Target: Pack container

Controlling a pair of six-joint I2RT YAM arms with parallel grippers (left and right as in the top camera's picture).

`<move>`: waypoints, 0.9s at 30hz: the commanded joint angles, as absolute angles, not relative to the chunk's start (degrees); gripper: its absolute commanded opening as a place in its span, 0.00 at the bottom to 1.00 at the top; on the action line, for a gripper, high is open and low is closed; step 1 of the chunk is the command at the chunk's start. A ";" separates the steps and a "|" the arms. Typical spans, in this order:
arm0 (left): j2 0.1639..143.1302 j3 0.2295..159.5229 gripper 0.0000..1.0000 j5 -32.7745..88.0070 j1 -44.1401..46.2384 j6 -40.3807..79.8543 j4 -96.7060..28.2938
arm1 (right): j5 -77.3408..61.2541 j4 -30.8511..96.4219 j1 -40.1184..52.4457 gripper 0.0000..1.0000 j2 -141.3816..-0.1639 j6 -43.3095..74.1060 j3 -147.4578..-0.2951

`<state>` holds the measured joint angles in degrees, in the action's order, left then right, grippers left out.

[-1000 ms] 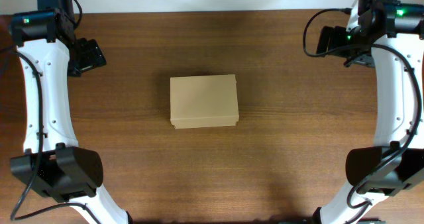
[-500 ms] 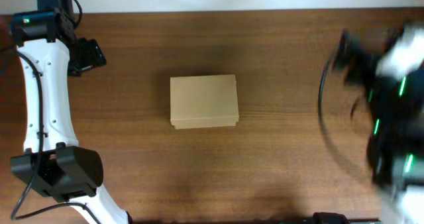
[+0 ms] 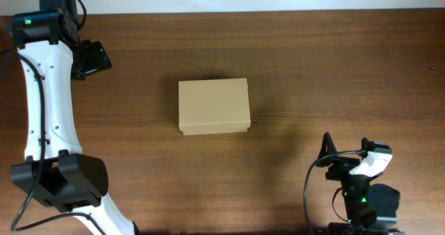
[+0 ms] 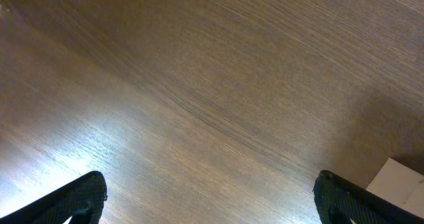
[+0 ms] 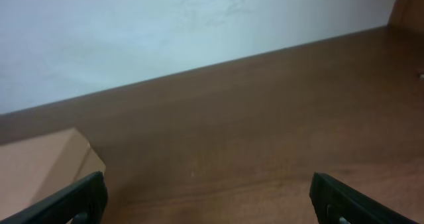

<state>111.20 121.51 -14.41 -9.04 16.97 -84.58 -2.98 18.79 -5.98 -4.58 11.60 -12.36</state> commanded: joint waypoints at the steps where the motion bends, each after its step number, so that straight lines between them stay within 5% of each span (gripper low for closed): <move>1: 110.76 121.89 1.00 -14.83 -9.06 17.30 -84.64 | -4.14 18.17 -6.39 0.99 -0.84 11.66 -8.84; 27: 110.76 121.89 1.00 -14.83 -9.06 17.30 -84.62 | -5.58 18.15 -2.22 0.99 -0.14 11.64 -5.52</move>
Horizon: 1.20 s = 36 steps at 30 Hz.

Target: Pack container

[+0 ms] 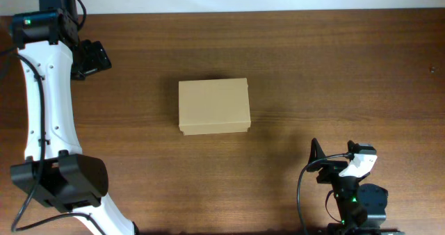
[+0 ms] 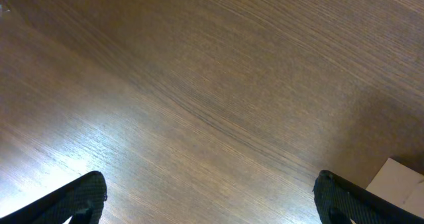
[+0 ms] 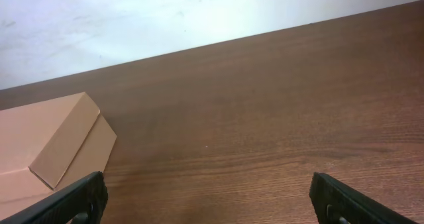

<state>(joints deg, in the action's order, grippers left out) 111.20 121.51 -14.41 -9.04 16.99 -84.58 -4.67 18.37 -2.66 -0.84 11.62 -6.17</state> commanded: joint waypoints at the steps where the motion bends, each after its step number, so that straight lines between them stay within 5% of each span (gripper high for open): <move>1: 110.83 121.86 1.00 -14.83 -9.06 17.30 -84.62 | -5.58 18.13 -2.22 0.99 -0.14 11.64 -5.52; 9: 103.13 117.86 1.00 -14.81 -5.93 17.30 -84.05 | -5.58 18.15 -2.22 0.99 -0.14 11.64 -5.52; 18: 73.45 88.40 1.00 -15.16 -0.36 17.23 -81.23 | -5.58 18.13 -2.22 0.99 -0.14 11.64 -5.52; 29: 30.13 40.93 1.00 -15.90 0.12 17.32 -10.17 | -5.58 18.13 -2.22 0.99 -0.14 11.64 -5.52; 36: 12.53 16.10 1.00 -15.90 0.12 17.32 17.04 | -5.58 18.13 -2.22 0.99 -0.14 11.64 -5.52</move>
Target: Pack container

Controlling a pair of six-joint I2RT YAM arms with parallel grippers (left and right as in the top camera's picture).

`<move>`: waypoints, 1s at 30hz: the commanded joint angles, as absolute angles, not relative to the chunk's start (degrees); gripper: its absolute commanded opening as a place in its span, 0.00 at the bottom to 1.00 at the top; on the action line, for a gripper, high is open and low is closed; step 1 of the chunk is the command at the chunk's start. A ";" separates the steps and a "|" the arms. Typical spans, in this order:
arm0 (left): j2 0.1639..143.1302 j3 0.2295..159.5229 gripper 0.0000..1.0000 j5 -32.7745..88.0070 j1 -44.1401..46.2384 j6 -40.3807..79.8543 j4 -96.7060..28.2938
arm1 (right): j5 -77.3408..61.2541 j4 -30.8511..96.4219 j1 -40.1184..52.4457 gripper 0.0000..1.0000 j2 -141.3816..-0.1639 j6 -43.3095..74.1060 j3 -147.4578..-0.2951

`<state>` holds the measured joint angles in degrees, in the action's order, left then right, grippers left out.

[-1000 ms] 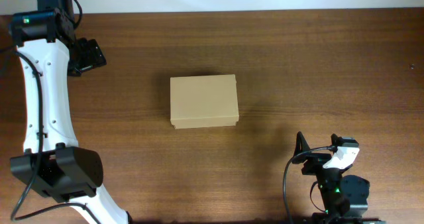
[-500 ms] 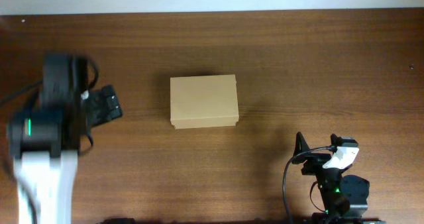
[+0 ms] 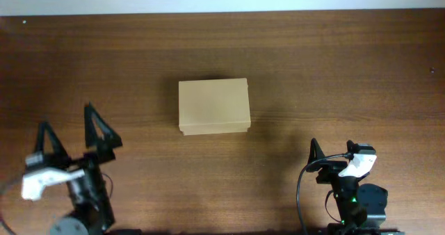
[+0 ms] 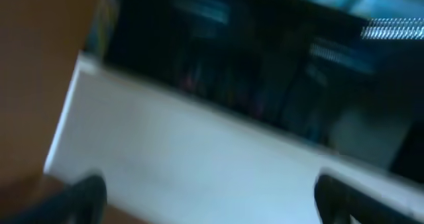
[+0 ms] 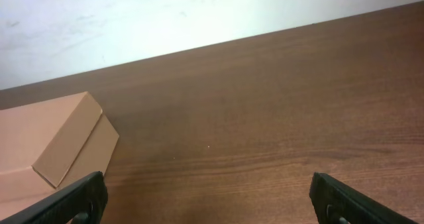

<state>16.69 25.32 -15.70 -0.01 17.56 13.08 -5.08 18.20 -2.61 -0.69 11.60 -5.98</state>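
Note:
A shut tan cardboard box (image 3: 213, 106) lies in the middle of the brown table (image 3: 334, 68). My left gripper (image 3: 67, 122) is at the front left, well apart from the box, its two dark fingers spread wide and pointing to the far side. The left wrist view is blurred; it shows a white wall and dark shapes, with the left gripper (image 4: 209, 199) open and holding nothing. My right gripper (image 3: 332, 160) sits at the front right. In the right wrist view the right gripper (image 5: 207, 199) is open over bare wood, with the box (image 5: 50, 144) at far left.
The white wall (image 5: 165, 18) runs along the table's far edge. Bare wood surrounds the box on all sides. The right arm's base (image 3: 361, 200) and cables sit at the front right edge.
My left arm was stretched along the left side with its gripper near the far left corner; now it is folded at the front left, its camera facing the wall. The right arm has not moved.
At first my left gripper hung open over bare wood at the far left, and the right gripper sat at the front right. Then the right gripper stood a little further left, seeing more of the box. Now the left arm is back at the front left.

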 commanded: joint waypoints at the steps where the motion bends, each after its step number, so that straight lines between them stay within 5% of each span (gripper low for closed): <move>1: 10.48 12.23 1.00 -15.90 0.12 17.32 19.59 | -5.58 18.13 -2.22 0.99 -0.14 11.64 -5.52; 7: 2.87 0.62 1.00 -15.90 0.12 17.32 24.43 | -5.58 18.15 -2.22 0.99 -0.14 11.64 -5.52; 30: 0.78 0.64 1.00 -15.88 0.10 17.10 -3.55 | -5.58 18.15 -2.22 0.99 -0.14 11.64 -5.52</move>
